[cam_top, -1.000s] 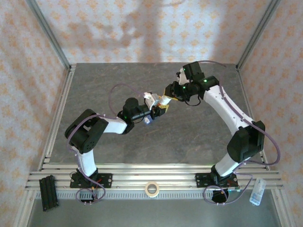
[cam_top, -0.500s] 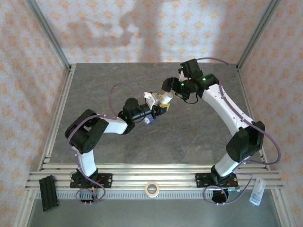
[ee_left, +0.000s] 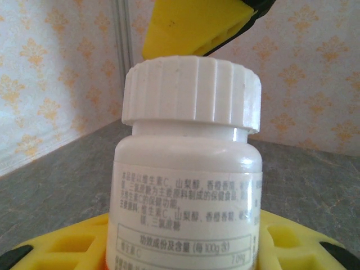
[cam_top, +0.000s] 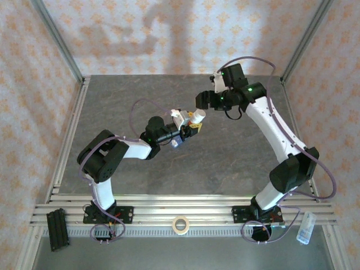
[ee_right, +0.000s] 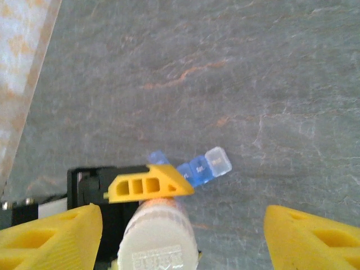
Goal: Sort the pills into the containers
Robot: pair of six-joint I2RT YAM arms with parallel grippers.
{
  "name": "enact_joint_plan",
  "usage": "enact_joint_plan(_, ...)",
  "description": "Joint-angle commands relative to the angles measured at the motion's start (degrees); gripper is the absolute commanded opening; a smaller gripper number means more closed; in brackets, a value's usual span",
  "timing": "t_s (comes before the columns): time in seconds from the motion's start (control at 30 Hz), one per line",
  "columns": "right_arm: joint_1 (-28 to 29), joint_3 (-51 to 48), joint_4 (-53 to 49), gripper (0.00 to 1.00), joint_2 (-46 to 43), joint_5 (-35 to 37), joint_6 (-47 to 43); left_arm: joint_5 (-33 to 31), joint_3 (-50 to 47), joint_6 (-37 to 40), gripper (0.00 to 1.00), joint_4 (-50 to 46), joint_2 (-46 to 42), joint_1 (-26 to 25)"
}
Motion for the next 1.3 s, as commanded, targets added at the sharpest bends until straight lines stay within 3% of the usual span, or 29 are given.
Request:
enact_joint_plan(0.0,-0.1,0.6,-3.6,0.74,-1.4,-3.7,-8.9,1.5,1.4,-0.1,0.00,3.2,-0.2,-0.1)
enact_joint_plan(0.33,-0.1,0.8,-4.6,0.70,0.7,-7.4,-9.3,1.5,1.4,-0.2,0.00,3.3,-0.4,-0.1)
enact_joint_plan(0.97,-0.1,-0.6,-5.1,0.58,2.6,-7.0,-9.2,1.5,1.7,-0.2,0.00,3.2,-0.7,-0.1)
enact_joint_plan(1.27,0.0,-3.1,-2.8,0.40,2.7,-7.0,-4.2,1.5,1.7,-0.3,0.00,3.2,-0.6,-0.1)
